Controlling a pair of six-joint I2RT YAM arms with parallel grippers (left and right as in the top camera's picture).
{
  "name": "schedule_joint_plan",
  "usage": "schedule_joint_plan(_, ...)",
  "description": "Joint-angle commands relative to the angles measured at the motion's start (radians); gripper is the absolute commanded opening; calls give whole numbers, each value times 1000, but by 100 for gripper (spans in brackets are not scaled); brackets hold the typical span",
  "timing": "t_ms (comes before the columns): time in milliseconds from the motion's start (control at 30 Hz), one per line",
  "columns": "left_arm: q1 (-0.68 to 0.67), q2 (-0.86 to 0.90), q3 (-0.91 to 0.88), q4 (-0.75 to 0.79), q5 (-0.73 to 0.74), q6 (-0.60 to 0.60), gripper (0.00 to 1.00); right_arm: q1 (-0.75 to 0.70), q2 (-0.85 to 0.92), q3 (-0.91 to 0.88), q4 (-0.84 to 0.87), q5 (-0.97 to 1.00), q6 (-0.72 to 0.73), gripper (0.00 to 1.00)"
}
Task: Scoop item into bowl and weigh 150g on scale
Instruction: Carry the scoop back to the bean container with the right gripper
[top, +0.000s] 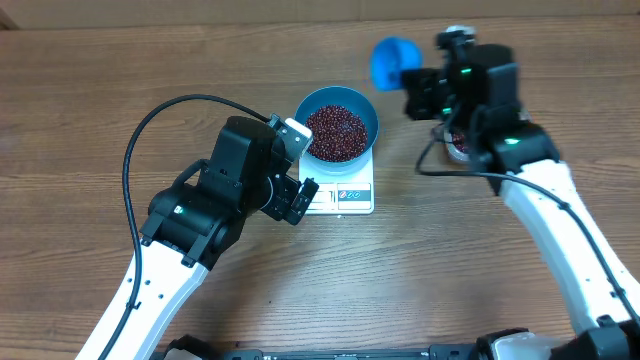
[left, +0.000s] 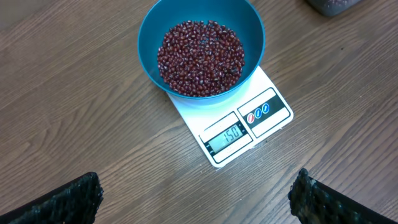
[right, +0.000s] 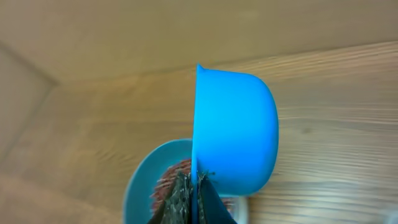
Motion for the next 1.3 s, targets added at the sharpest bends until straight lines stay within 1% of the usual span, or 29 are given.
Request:
schedule_joint_plan(0,6,4,23,3,11,12,99,-92,-43,8,-36,11,4,4)
schedule_joint_plan(67,6,4,23,3,11,12,100,-164,-44,8,-97,31,3,4)
schedule_joint_plan(267,6,4,23,3,11,12,99,-272,-44,8,-251,98,-6,4)
schedule_joint_plan(367,6,4,23,3,11,12,99,-291,-44,8,-291,124,-112,4)
schedule_joint_plan(433,6,4,23,3,11,12,100,-291,-44,8,-307,159,-182,4)
schedule_joint_plan(600,6,4,23,3,11,12,100,-276,-44,8,-330,319,-331,4)
schedule_joint_plan(767,6,4,23,3,11,12,99,-236,-44,8,-351,483,-446,4)
schedule_joint_plan(967,6,4,23,3,11,12,100,-168,-44,8,-355,637,-533,4)
schedule_joint_plan(1067,6,4,22,3,11,12,100,-130,-44,8,-351,723,-541,4)
schedule_joint_plan(1267,6,4,23,3,11,12,100,-115,-44,8,-352,744,-540,4)
